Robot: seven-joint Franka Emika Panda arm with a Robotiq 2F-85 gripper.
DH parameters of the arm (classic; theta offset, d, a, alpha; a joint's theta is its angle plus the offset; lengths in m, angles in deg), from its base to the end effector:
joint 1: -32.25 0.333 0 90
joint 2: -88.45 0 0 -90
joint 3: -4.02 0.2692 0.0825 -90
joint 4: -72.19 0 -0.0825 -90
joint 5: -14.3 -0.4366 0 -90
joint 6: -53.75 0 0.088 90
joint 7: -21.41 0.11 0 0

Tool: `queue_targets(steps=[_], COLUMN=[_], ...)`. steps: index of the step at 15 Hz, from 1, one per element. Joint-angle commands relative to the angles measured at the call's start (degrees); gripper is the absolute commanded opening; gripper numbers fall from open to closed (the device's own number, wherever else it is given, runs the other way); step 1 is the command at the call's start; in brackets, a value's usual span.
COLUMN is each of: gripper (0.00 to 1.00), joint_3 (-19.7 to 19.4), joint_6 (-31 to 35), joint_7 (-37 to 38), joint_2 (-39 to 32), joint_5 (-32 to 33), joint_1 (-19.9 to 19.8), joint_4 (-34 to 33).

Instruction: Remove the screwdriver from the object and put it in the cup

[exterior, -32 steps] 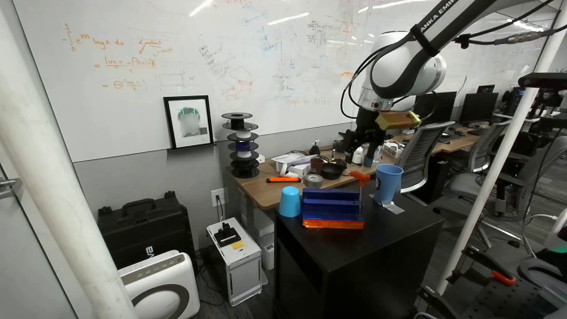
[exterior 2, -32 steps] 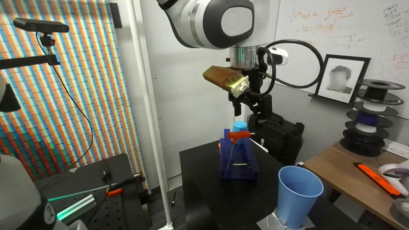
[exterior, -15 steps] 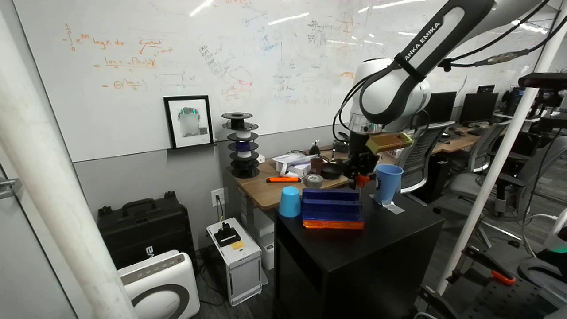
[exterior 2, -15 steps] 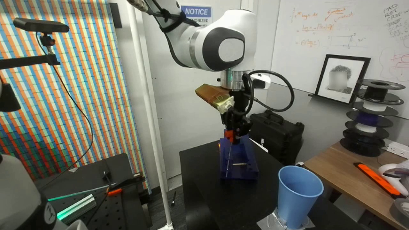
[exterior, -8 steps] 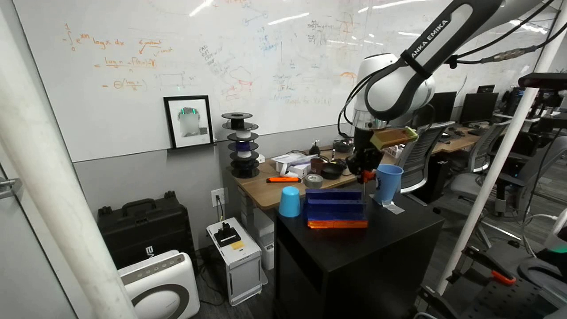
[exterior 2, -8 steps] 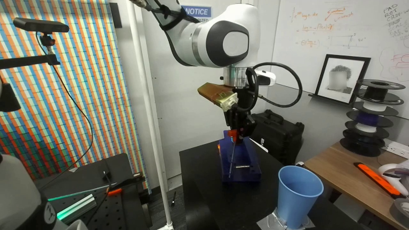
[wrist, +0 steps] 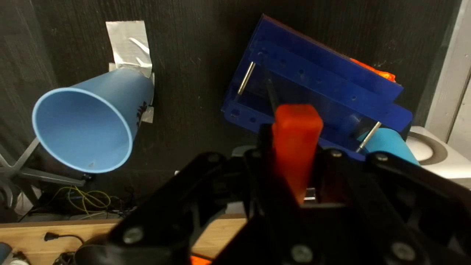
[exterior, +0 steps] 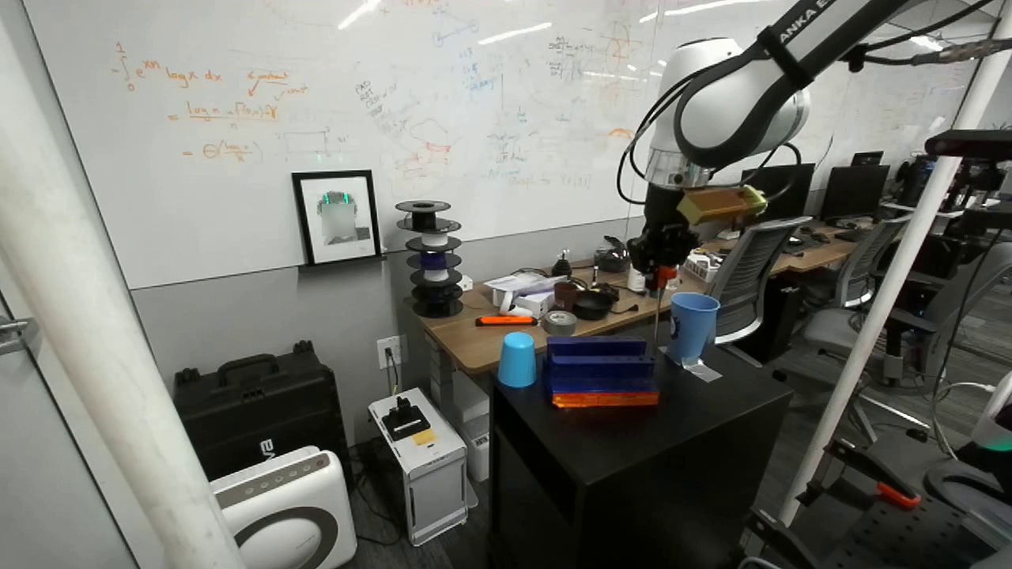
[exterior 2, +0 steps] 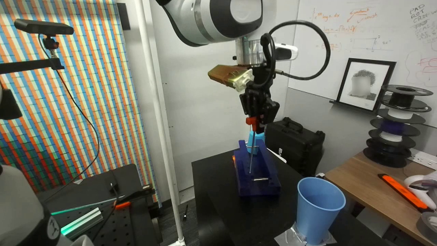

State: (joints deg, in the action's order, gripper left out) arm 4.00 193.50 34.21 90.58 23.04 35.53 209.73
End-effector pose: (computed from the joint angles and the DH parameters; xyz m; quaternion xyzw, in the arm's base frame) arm 0.5330 0.0298 0.2491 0.9976 -0.0268 0.0446 0.0456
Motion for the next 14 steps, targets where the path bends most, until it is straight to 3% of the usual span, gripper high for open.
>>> queue_targets(steps=[1, 7, 10, 14], gripper=[0.06, 0.06, 0.06, 0.06], joint_3=[0.7, -1.2, -2.5, -3.6], joint_6=[-0.9, 2.0, 4.8, 12.1], joint_7=[1.2, 5.4, 6.8, 9.0], joint_2=[7.7, 10.1, 7.0, 0.4], joint_5=[1.6, 11.1, 13.9, 15.4], joint_1=[-1.4, -9.5, -13.1, -14.6], joint_4=[2.4, 0.0, -1.9, -3.8])
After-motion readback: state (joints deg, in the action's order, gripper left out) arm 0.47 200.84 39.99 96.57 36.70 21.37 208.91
